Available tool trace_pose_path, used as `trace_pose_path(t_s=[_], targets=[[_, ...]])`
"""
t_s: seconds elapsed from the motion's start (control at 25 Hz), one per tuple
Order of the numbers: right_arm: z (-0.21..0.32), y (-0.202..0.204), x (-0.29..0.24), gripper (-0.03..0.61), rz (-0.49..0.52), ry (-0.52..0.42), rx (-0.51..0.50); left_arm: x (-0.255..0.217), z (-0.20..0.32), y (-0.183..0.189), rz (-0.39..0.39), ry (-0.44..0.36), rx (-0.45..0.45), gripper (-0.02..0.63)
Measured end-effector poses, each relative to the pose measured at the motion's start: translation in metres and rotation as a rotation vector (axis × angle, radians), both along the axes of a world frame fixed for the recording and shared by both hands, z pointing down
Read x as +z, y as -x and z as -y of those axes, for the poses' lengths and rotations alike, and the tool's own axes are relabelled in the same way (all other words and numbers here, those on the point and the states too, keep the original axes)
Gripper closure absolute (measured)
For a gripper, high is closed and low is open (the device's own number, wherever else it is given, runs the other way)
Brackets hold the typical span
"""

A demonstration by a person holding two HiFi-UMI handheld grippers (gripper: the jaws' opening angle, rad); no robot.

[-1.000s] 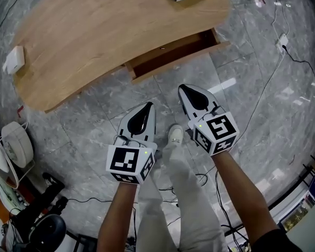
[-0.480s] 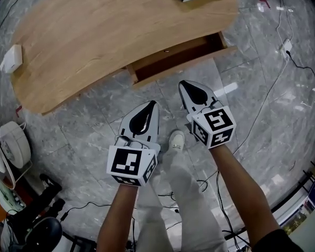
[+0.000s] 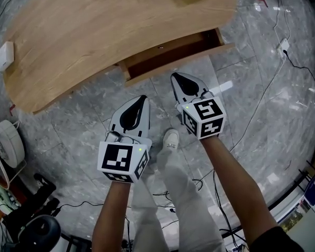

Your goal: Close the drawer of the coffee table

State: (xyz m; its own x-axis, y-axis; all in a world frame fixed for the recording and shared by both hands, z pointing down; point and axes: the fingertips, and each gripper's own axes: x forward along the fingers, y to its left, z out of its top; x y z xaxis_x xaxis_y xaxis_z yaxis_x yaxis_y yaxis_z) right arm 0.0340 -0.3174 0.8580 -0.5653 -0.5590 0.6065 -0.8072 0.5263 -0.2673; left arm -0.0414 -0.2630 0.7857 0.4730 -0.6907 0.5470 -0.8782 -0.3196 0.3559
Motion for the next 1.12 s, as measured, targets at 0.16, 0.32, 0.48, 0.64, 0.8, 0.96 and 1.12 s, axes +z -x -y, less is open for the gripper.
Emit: trace_pose_path(t_s=[0.16,0.32,0.48,0.64,0.8,0.96,1.12], targets=[[0.003,-0.002,0.006,0.560,-0.005,0.002,0.006,0.005,-0.001,0.003,0.009,0.003,-0.010,0.615],[0.007,-0.002,0.011,0.560,-0.016,0.000,-0.001,0.008,-0.001,0.004,0.010,0.006,-0.017,0.615],[0.012,-0.002,0.014,0.560,-0.029,-0.009,-0.001,0.010,-0.001,0.008,0.014,0.007,-0.026,0.614],[0.020,-0.013,0.016,0.560,-0.047,-0.013,0.034,0.011,0.000,0.014,0.016,0.008,-0.036,0.615],[0.022,-0.014,0.017,0.560,-0.060,-0.016,0.028,0.012,-0.001,0.020,0.019,0.011,-0.049,0.615],[0.022,-0.013,0.018,0.560,-0.069,-0.015,0.027,0.013,-0.003,0.022,0.018,0.015,-0.052,0.615],[0.022,-0.013,0.018,0.560,-0.073,-0.019,0.015,0.013,-0.004,0.022,0.011,0.019,-0.060,0.614]])
